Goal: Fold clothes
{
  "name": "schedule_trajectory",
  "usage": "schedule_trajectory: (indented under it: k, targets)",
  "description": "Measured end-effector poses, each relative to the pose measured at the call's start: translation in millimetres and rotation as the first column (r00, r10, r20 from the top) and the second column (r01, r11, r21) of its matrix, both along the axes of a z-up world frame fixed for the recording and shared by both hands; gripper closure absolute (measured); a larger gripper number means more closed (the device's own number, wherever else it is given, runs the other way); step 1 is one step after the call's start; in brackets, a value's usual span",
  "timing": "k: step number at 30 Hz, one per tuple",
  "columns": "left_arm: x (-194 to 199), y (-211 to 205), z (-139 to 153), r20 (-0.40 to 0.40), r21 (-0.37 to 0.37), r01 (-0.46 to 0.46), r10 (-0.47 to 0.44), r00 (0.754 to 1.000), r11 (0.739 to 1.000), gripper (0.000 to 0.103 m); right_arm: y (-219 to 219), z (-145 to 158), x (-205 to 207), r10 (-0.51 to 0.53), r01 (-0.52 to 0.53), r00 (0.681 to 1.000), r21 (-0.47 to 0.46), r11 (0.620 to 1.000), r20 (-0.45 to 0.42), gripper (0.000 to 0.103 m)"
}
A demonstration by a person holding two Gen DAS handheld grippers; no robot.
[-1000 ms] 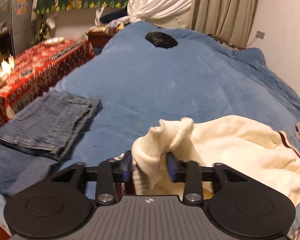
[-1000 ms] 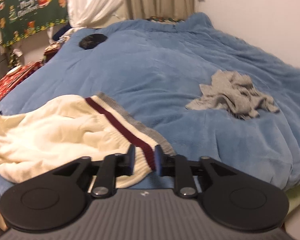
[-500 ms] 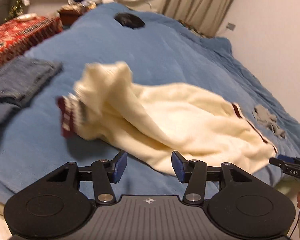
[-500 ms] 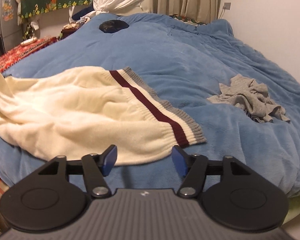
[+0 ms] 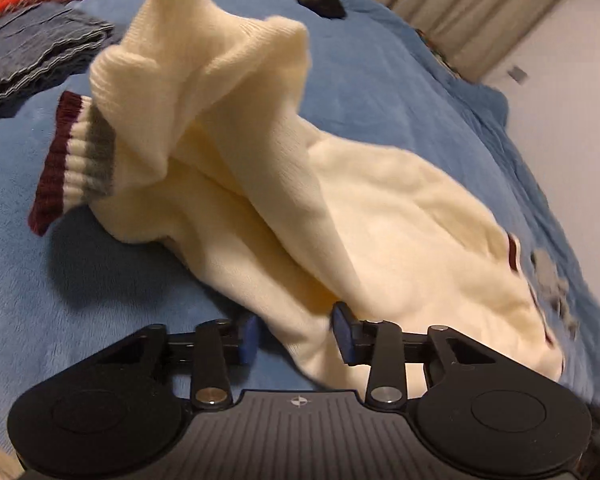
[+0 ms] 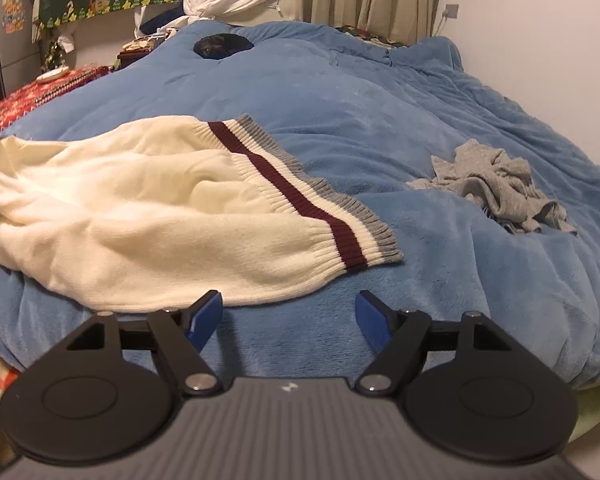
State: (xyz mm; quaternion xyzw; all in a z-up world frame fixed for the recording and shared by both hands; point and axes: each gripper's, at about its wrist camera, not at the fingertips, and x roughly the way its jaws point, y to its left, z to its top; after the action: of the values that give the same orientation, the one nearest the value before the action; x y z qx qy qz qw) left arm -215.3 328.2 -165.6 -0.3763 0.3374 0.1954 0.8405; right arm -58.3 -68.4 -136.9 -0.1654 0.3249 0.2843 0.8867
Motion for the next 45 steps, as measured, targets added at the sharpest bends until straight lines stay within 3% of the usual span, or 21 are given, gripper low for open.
schedule_trajectory:
  k: [3, 5, 7, 11, 12, 14, 15, 21, 25, 29, 34, 37, 40, 43, 45]
  targets:
    - [3, 1, 3, 0.014, 0.018, -0.012, 0.012, 1.000, 1.000, 0.088, 1, -3, 1, 0.027, -0.027, 1.000, 0.004, 1.000, 0.000, 0.026]
    - [3, -2, 8, 0.017, 0.053, -0.007, 0.006, 1.000, 0.999, 0.094, 1, -1, 4, 0.039, -0.038, 0.999, 0.069, 0.997, -0.020, 0.026]
    - [2, -6, 14, 0.022, 0.084, -0.005, 0.003, 1.000, 0.996, 0.097, 2, 1, 10, 0.041, -0.032, 0.997, 0.147, 0.989, -0.059, 0.026]
    - [-4, -7, 19, 0.031, 0.091, -0.001, -0.002, 1.000, 0.996, 0.097, 11, -3, 27, 0.014, 0.007, 0.994, 0.191, 0.981, -0.109, 0.030]
    - [-5, -6, 20, 0.032, 0.092, -0.001, -0.002, 1.000, 0.996, 0.097, 15, -5, 31, 0.006, 0.017, 0.993, 0.193, 0.981, -0.118, 0.036]
    - [-6, -6, 22, 0.035, 0.103, -0.005, 0.001, 0.999, 0.995, 0.097, 19, -4, 35, -0.016, 0.041, 0.992, 0.200, 0.979, -0.124, 0.090]
    - [-7, -8, 25, 0.039, 0.119, -0.006, 0.002, 0.999, 0.993, 0.097, 21, -1, 36, -0.024, 0.050, 0.992, 0.209, 0.977, -0.127, 0.093]
    - [-13, -19, 63, 0.093, 0.204, 0.002, -0.022, 0.995, 0.979, 0.098, 21, 37, 21, -0.016, 0.035, 0.998, 0.296, 0.955, -0.067, 0.096]
    - [-32, -36, 115, 0.188, 0.346, -0.013, -0.056, 0.980, 0.938, 0.098, 10, 81, 6, -0.007, 0.006, 1.000, 0.375, 0.927, 0.001, 0.096]
    - [-53, -52, 170, 0.293, 0.464, -0.072, -0.076, 0.953, 0.883, 0.098, -1, 128, -14, 0.006, -0.039, 0.997, 0.447, 0.894, 0.075, 0.096]
    - [-88, -63, 229, 0.431, 0.488, -0.144, -0.094, 0.897, 0.861, 0.098, -15, 188, -51, 0.025, -0.128, 0.977, 0.489, 0.863, 0.212, 0.096]
    - [-102, -73, 260, 0.486, 0.538, -0.166, -0.144, 0.862, 0.826, 0.098, -26, 223, -73, 0.037, -0.182, 0.959, 0.509, 0.841, 0.282, 0.096]
    - [-108, -78, 277, 0.516, 0.567, -0.195, -0.161, 0.841, 0.800, 0.098, -33, 249, -87, 0.037, -0.215, 0.942, 0.515, 0.830, 0.334, 0.096]
    - [-99, -73, 277, 0.506, 0.562, -0.194, -0.149, 0.850, 0.804, 0.098, -32, 255, -88, 0.030, -0.210, 0.941, 0.514, 0.832, 0.336, 0.096]
    - [-87, -64, 266, 0.467, 0.553, -0.180, -0.123, 0.876, 0.814, 0.097, -28, 251, -82, 0.028, -0.192, 0.950, 0.509, 0.839, 0.311, 0.096]
